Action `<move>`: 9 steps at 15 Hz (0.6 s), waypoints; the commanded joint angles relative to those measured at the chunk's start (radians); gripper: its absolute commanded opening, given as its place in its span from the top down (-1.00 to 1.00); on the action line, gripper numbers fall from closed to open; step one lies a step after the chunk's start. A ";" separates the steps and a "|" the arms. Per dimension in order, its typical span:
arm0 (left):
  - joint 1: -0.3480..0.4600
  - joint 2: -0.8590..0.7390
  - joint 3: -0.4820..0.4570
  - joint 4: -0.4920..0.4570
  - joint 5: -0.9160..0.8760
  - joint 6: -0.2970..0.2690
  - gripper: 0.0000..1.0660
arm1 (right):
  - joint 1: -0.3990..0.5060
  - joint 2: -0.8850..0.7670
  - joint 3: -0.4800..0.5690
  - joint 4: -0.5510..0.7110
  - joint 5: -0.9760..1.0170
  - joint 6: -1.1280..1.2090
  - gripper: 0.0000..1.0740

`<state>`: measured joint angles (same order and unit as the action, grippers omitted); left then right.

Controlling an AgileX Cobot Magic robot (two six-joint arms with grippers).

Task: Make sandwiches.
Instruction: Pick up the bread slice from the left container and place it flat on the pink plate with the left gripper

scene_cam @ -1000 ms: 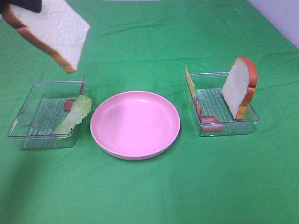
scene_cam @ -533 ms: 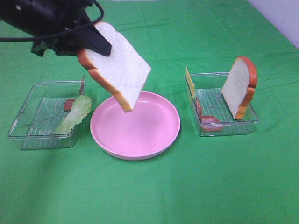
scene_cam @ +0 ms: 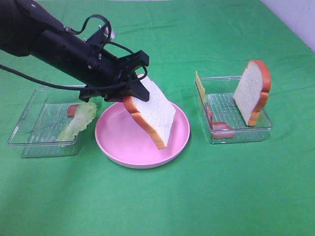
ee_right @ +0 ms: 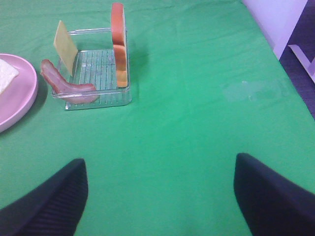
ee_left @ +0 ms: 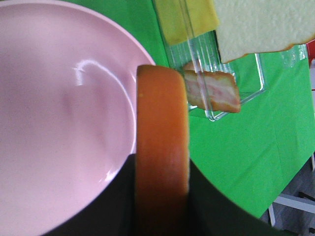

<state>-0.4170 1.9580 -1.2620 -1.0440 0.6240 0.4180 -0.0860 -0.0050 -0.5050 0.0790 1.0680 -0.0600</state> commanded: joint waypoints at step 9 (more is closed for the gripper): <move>-0.010 0.096 -0.007 -0.089 -0.051 0.030 0.51 | -0.006 -0.013 0.001 0.005 -0.008 -0.012 -0.43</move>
<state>-0.4200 2.0510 -1.2640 -1.1210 0.5820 0.4440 -0.0860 -0.0050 -0.5050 0.0800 1.0680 -0.0600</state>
